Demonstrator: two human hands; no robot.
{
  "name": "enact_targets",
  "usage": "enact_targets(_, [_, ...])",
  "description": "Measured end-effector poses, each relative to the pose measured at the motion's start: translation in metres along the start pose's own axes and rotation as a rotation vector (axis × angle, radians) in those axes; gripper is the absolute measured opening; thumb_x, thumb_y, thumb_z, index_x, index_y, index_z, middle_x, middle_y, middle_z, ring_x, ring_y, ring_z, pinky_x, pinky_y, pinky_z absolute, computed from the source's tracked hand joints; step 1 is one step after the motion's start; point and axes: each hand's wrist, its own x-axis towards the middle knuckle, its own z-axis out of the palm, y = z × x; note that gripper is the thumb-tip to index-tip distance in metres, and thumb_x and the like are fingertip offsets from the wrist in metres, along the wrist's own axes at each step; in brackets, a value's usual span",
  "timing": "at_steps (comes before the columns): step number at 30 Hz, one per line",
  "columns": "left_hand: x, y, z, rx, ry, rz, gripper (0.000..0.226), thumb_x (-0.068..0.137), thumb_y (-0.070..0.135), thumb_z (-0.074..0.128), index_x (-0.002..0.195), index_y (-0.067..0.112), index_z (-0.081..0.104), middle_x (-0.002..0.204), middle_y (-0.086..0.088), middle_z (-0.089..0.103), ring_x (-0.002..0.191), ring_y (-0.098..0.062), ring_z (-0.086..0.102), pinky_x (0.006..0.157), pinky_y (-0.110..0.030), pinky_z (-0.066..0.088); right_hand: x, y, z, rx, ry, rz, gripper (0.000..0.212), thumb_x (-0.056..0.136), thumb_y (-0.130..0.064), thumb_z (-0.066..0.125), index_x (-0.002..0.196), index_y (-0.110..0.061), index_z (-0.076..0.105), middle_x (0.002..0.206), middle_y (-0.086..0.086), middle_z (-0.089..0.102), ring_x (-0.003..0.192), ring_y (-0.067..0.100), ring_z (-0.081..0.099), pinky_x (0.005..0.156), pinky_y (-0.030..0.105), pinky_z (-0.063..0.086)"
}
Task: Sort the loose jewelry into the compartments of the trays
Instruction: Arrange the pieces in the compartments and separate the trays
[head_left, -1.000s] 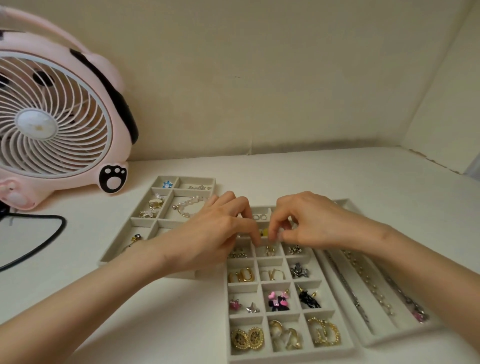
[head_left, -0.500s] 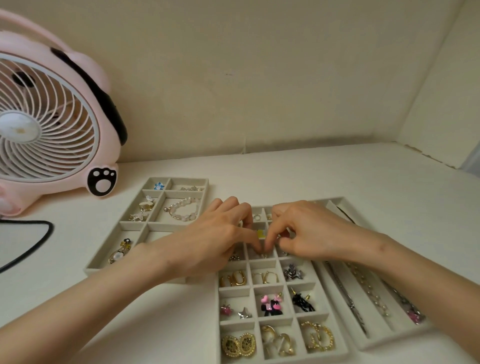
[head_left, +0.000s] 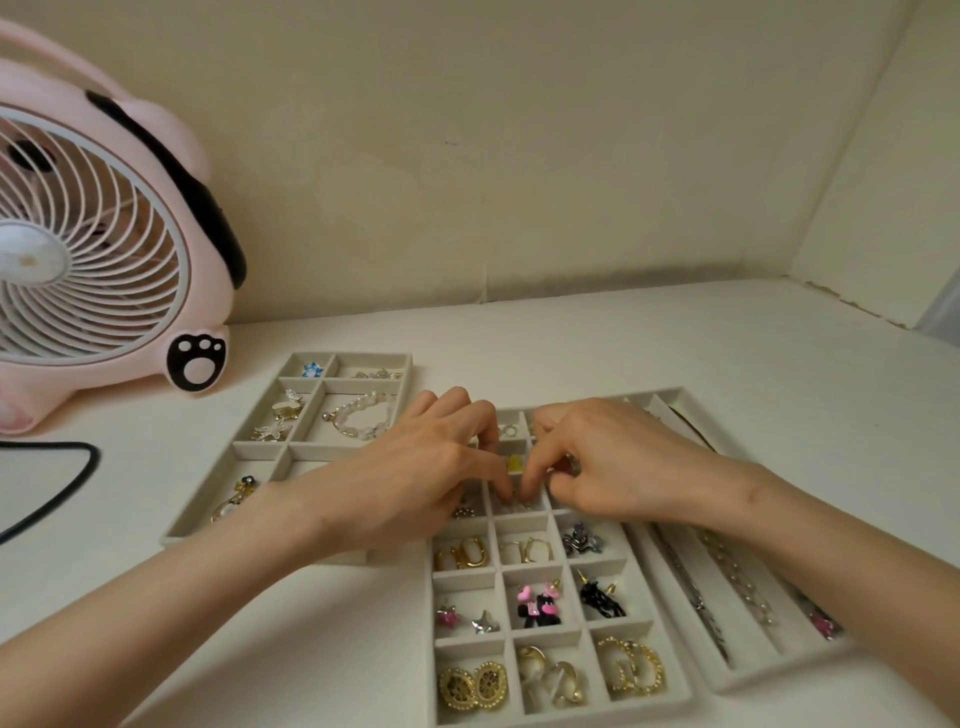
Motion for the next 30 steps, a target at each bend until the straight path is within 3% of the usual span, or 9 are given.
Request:
enact_targets(5, [0.001, 0.001, -0.002, -0.021, 0.014, -0.014, 0.049, 0.075, 0.006, 0.039, 0.105, 0.037, 0.063, 0.096, 0.009, 0.044, 0.089, -0.006, 0.031, 0.076, -0.026, 0.029, -0.005, 0.005, -0.014, 0.061, 0.036, 0.037, 0.031, 0.085, -0.012, 0.055, 0.093, -0.036, 0.074, 0.077, -0.012, 0.049, 0.072, 0.004, 0.047, 0.062, 0.019, 0.036])
enact_targets(8, [0.003, 0.005, -0.004, -0.044, 0.022, -0.019, 0.049, 0.077, 0.005, 0.038, 0.108, 0.036, 0.061, 0.098, 0.007, 0.045, 0.090, -0.007, 0.031, 0.077, -0.026, 0.029, -0.010, 0.016, -0.021, 0.096, 0.067, 0.061, 0.030, 0.085, -0.013, 0.057, 0.087, -0.038, 0.074, 0.079, -0.009, 0.052, 0.072, 0.005, 0.048, 0.066, 0.025, 0.040])
enact_targets(12, [0.012, 0.009, -0.003, -0.065, 0.049, -0.006, 0.052, 0.075, 0.003, 0.039, 0.110, 0.033, 0.062, 0.095, 0.009, 0.042, 0.087, -0.006, 0.027, 0.075, -0.025, 0.029, -0.016, 0.027, -0.022, 0.083, 0.052, 0.106, 0.027, 0.084, -0.017, 0.058, 0.085, -0.038, 0.074, 0.080, -0.011, 0.053, 0.072, 0.003, 0.048, 0.065, 0.022, 0.039])
enact_targets(17, [0.022, 0.014, 0.000, -0.085, 0.041, -0.017, 0.051, 0.074, 0.006, 0.035, 0.108, 0.031, 0.064, 0.096, 0.010, 0.041, 0.087, -0.004, 0.025, 0.076, -0.024, 0.027, -0.017, 0.028, -0.013, 0.020, 0.027, 0.102, 0.011, 0.085, -0.031, 0.063, 0.089, -0.037, 0.072, 0.080, -0.014, 0.051, 0.075, 0.001, 0.048, 0.066, 0.020, 0.039])
enact_targets(22, [0.023, 0.013, 0.000, -0.095, 0.060, -0.034, 0.050, 0.073, 0.004, 0.036, 0.105, 0.030, 0.065, 0.097, 0.006, 0.046, 0.088, -0.006, 0.030, 0.077, -0.027, 0.032, -0.012, 0.025, -0.004, -0.033, 0.037, 0.065, 0.012, 0.083, -0.043, 0.066, 0.092, -0.037, 0.071, 0.077, -0.014, 0.047, 0.074, 0.003, 0.048, 0.066, 0.024, 0.040])
enact_targets(30, [-0.001, 0.009, -0.005, -0.245, 0.057, -0.025, 0.046, 0.079, 0.004, 0.041, 0.101, 0.040, 0.060, 0.095, 0.014, 0.042, 0.091, -0.004, 0.035, 0.080, -0.020, 0.031, -0.026, 0.019, -0.010, 0.142, 0.073, 0.006, 0.012, 0.085, -0.029, 0.066, 0.087, -0.039, 0.072, 0.076, -0.013, 0.051, 0.074, 0.003, 0.050, 0.070, 0.026, 0.045])
